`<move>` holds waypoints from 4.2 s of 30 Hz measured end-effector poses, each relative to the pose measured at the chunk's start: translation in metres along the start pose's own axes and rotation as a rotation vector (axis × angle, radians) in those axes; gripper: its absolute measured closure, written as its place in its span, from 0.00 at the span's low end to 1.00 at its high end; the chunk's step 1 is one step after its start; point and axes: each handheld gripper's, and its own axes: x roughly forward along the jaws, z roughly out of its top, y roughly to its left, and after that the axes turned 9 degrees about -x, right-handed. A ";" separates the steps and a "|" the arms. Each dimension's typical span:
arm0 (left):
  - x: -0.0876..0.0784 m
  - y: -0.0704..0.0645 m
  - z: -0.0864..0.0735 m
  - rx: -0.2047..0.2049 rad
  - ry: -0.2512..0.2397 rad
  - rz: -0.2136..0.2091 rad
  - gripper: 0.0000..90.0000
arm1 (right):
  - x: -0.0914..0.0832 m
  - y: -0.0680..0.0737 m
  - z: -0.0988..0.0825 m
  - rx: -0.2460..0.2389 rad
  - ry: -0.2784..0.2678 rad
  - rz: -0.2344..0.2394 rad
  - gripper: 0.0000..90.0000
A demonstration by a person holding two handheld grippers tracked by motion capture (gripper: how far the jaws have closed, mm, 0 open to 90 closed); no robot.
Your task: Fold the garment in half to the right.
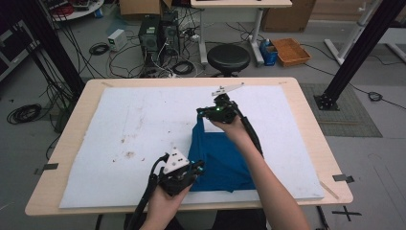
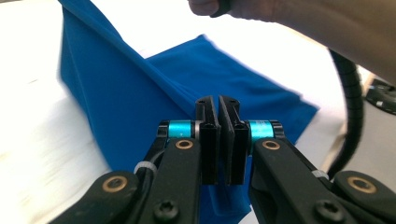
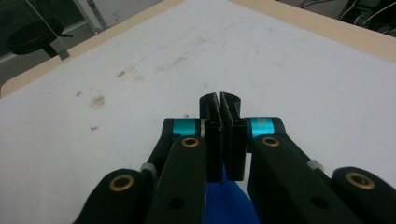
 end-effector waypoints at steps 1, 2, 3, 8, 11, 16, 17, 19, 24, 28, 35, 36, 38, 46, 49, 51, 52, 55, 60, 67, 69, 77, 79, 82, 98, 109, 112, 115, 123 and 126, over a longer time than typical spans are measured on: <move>0.006 -0.003 0.002 0.000 0.002 -0.016 0.96 | -0.006 -0.004 -0.003 0.000 0.003 -0.006 0.99; 0.011 -0.006 0.003 0.004 0.004 -0.027 0.96 | -0.012 -0.008 -0.007 -0.004 0.005 -0.014 0.99; 0.016 -0.010 0.004 0.008 0.009 -0.037 0.96 | -0.018 -0.012 -0.011 -0.004 0.008 -0.017 0.99; 0.043 -0.026 0.008 0.015 0.026 -0.087 0.96 | -0.044 -0.030 -0.031 0.009 0.025 -0.037 0.99; 0.059 -0.034 0.006 0.009 0.043 -0.107 0.96 | -0.054 -0.038 -0.043 0.008 0.051 -0.054 0.99; 0.081 -0.046 0.001 0.007 0.070 -0.126 0.96 | -0.067 -0.049 -0.061 0.005 0.082 -0.076 0.99; 0.085 -0.047 0.000 0.007 0.070 -0.126 0.96 | -0.069 -0.051 -0.064 0.012 0.086 -0.081 0.99; 0.092 -0.049 0.000 -0.004 0.067 -0.136 0.96 | -0.073 -0.055 -0.069 0.018 0.096 -0.092 0.99; 0.106 -0.056 -0.002 -0.017 0.072 -0.149 0.96 | -0.076 -0.063 -0.078 0.011 0.130 -0.101 0.99; 0.115 -0.058 -0.003 -0.008 0.063 -0.175 0.89 | -0.076 -0.066 -0.082 -0.007 0.153 -0.137 0.98; 0.109 -0.059 -0.002 0.032 0.035 -0.193 0.64 | -0.080 -0.070 -0.093 0.019 0.151 -0.229 0.88; 0.106 -0.057 -0.001 0.034 0.029 -0.186 0.64 | -0.083 -0.070 -0.094 0.034 0.142 -0.246 0.88; 0.100 -0.052 0.002 0.044 0.024 -0.164 0.61 | -0.087 -0.068 -0.095 0.061 0.127 -0.277 0.80; 0.070 -0.023 0.010 0.065 0.002 -0.076 0.59 | -0.082 -0.046 -0.105 0.179 0.140 -0.292 0.79; 0.058 -0.008 0.009 0.052 0.004 -0.041 0.59 | -0.076 -0.044 -0.114 0.175 0.171 -0.303 1.00; 0.050 0.000 0.007 0.048 0.008 -0.022 0.59 | -0.075 -0.045 -0.117 0.179 0.189 -0.315 1.00; 0.046 0.004 0.007 0.051 0.010 -0.012 0.59 | -0.077 -0.046 -0.119 0.184 0.186 -0.318 1.00; 0.036 0.014 0.005 0.041 0.004 0.006 0.59 | -0.081 -0.048 -0.122 0.204 0.189 -0.335 1.00; 0.026 0.026 0.003 0.024 -0.011 0.027 0.59 | -0.089 -0.048 -0.127 0.229 0.169 -0.351 1.00; 0.013 0.036 0.005 0.017 -0.039 0.043 0.57 | -0.109 -0.037 -0.132 0.254 0.111 -0.371 0.78; 0.009 0.040 0.007 0.016 -0.054 0.052 0.56 | -0.121 -0.025 -0.134 0.232 0.097 -0.359 0.76; -0.008 0.058 0.014 0.021 -0.110 0.110 0.48 | -0.158 0.038 -0.164 0.213 0.046 -0.240 0.69; -0.012 0.062 0.016 0.019 -0.116 0.123 0.48 | -0.160 0.053 -0.174 0.209 0.049 -0.210 0.69; -0.017 0.068 0.018 0.006 -0.131 0.141 0.48 | -0.160 0.069 -0.183 0.215 0.081 -0.175 0.68; -0.020 0.075 0.018 -0.008 -0.138 0.148 0.48 | -0.158 0.086 -0.201 0.221 0.121 -0.168 1.00; -0.023 0.074 0.018 -0.003 -0.138 0.147 0.48 | -0.156 0.085 -0.201 0.289 0.087 -0.144 0.76; -0.023 0.074 0.018 -0.003 -0.140 0.146 0.48 | -0.148 0.087 -0.200 0.275 0.108 -0.130 0.83; -0.023 0.075 0.018 -0.003 -0.137 0.147 0.48 | -0.146 0.089 -0.200 0.238 0.138 -0.136 1.00; -0.021 0.074 0.017 -0.006 -0.134 0.145 0.48 | -0.158 0.089 -0.206 0.240 0.124 -0.169 0.98; -0.021 0.073 0.017 0.000 -0.132 0.145 0.48 | -0.158 0.085 -0.205 0.278 0.088 -0.152 0.81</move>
